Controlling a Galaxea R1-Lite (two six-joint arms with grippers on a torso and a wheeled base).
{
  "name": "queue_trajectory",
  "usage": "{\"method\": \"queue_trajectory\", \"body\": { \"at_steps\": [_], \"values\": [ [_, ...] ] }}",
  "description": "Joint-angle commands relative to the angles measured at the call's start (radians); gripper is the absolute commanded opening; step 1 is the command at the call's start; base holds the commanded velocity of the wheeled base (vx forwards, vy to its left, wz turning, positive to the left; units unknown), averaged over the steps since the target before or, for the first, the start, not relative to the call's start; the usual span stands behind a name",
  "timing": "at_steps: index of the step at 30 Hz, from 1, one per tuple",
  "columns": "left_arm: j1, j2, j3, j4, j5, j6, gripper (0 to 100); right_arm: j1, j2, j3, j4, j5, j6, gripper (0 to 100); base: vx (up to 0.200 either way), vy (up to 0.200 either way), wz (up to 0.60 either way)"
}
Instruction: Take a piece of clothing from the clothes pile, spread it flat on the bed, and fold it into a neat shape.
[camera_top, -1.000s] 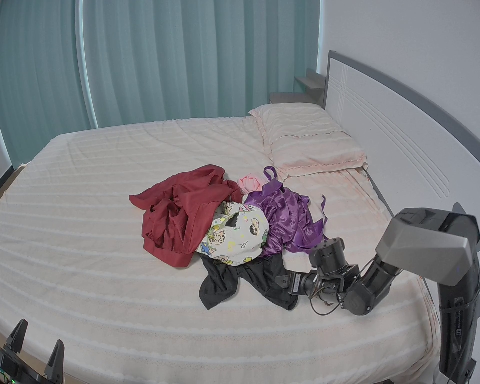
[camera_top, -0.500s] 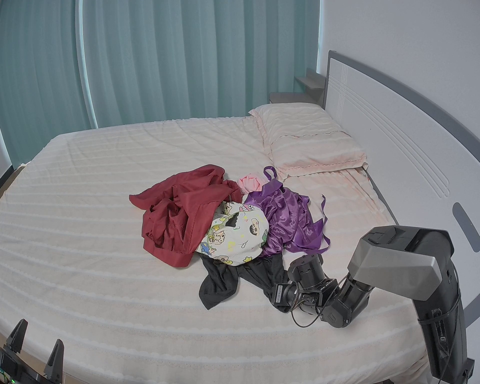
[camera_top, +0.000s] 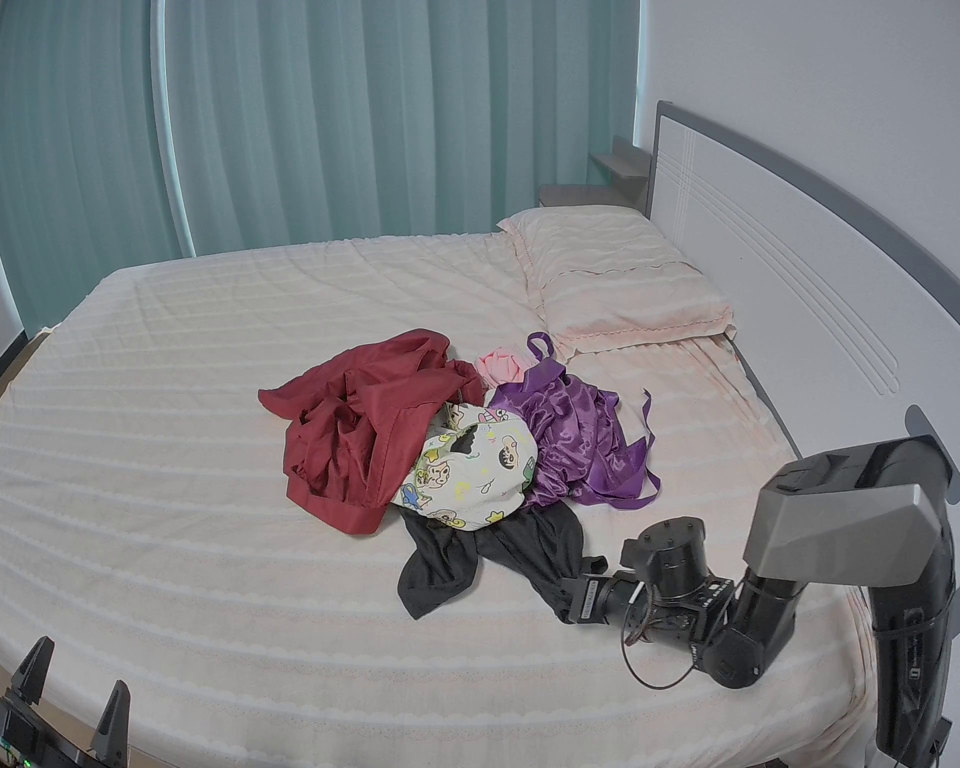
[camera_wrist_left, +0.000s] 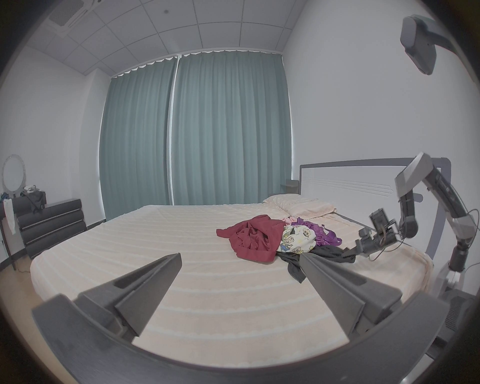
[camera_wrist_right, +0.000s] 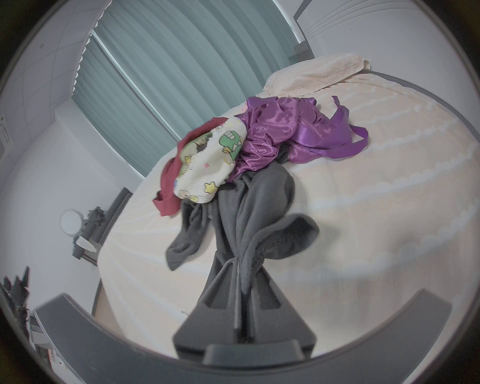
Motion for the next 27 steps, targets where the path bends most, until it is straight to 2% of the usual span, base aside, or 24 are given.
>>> {"method": "queue_trajectory", "body": {
  "at_steps": [1,3,4,6,8,9,10,11,13,15,19,23,24,27],
  "values": [
    [0.0,-0.017,0.005,-0.024,-0.054,0.036,100,-0.024,-0.264,0.265,-0.168,0.062,0.058,0,0.0,0.0,0.0],
    [-0.004,0.002,-0.127,-0.088,-0.136,-0.036,100,-0.035,-0.294,0.334,-0.209,0.065,0.074,0,0.0,0.0,0.0],
    [-0.004,0.042,-0.2,-0.087,-0.176,-0.082,100,-0.037,-0.3,0.363,-0.235,0.065,0.084,0,0.0,0.0,0.0],
    [-0.006,0.157,-0.268,-0.045,-0.248,-0.102,100,-0.031,-0.302,0.415,-0.303,0.06,0.107,0,0.0,0.0,0.0],
    [-0.006,0.223,-0.28,-0.031,-0.308,-0.102,100,-0.029,-0.302,0.448,-0.344,0.059,0.117,0,0.0,0.0,0.0],
    [-0.004,0.326,-0.271,-0.021,-0.37,-0.105,100,-0.024,-0.31,0.478,-0.35,0.057,0.127,0,0.0,0.0,0.0],
    [-0.004,0.326,-0.271,-0.021,-0.37,-0.105,100,-0.024,-0.31,0.478,-0.35,0.057,0.127,0,0.0,0.0,0.0],
    [-0.004,0.442,-0.258,-0.018,-0.411,-0.102,100,-0.029,-0.316,0.494,-0.344,0.059,0.14,0,0.0,0.0,0.0],
    [-0.017,0.549,-0.252,-0.021,-0.445,-0.096,100,-0.034,-0.31,0.491,-0.346,0.057,0.164,0,0.0,0.0,0.0],
    [-0.064,0.64,-0.255,-0.031,-0.486,-0.091,100,-0.035,-0.313,0.489,-0.346,0.056,0.186,0,0.0,0.0,0.0],
    [-0.142,0.865,-0.257,-0.08,-0.488,-0.086,100,-0.028,-0.313,0.501,-0.344,0.056,0.19,0,0.0,0.0,0.0],
    [-0.236,1.093,-0.263,-0.145,-0.429,-0.085,100,-0.029,-0.303,0.521,-0.344,0.05,0.196,0,0.0,0.0,0.0],
    [-0.236,1.093,-0.263,-0.145,-0.429,-0.085,100,-0.029,-0.303,0.521,-0.344,0.05,0.196,0,0.0,0.0,0.0],
    [-0.265,1.316,-0.262,-0.288,-0.396,-0.128,100,-0.055,-0.293,0.521,-0.344,0.05,0.198,0,0.0,0.0,0.0]
  ]
}}
